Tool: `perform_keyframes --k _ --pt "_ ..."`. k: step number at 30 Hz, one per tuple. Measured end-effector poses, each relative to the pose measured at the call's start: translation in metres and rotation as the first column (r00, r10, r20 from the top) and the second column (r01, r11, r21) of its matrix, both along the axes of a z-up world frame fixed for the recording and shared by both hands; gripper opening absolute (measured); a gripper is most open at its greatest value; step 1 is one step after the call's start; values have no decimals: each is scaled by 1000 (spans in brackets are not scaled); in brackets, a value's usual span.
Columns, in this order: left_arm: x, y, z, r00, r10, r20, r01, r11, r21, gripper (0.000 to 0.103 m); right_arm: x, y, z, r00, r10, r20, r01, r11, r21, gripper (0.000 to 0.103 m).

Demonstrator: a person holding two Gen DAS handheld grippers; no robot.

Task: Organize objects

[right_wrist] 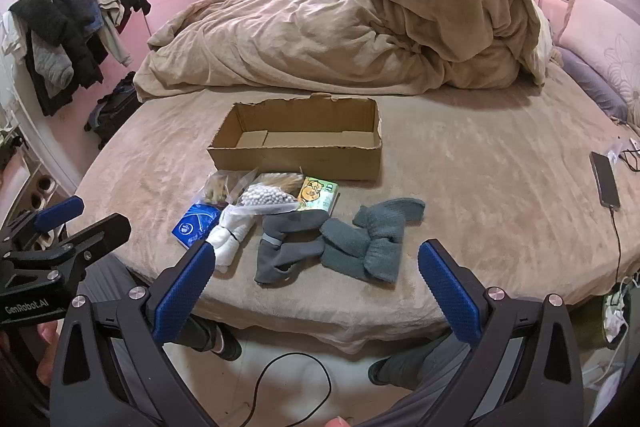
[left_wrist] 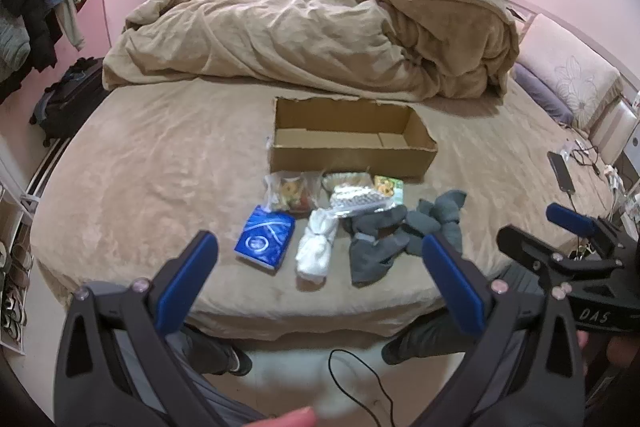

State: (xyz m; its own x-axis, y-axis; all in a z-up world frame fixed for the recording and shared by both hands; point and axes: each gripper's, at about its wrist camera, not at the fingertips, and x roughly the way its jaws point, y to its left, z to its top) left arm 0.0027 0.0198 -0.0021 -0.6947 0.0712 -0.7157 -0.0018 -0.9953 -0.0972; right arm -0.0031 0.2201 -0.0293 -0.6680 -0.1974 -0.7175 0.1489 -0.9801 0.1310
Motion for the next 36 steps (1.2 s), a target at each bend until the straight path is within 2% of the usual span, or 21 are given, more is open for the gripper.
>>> perform_keyframes --k 11,17,24,32,36 --pt "-4 -3 -2 1000 -12 -6 12 1000 6 103 -1 -2 1 1000 0 6 0 1000 3 103" --pt "-16 -11 -16 1000 -16 21 16 1000 12 103 -15 1 -3 1000 -4 15 4 1000 8 103" --pt "-45 -23 -54 997 -13 72 13 1000 0 103 -42 17 -26 999 -34 39 34 999 -3 103" --pt "-84 -45 -117 985 2 173 1 1000 -17 103 -78 38 -79 990 -78 121 74 996 40 97" --pt "-102 -52 -145 974 3 225 1 1000 -16 103 -98 51 -111 979 -95 178 88 995 45 85"
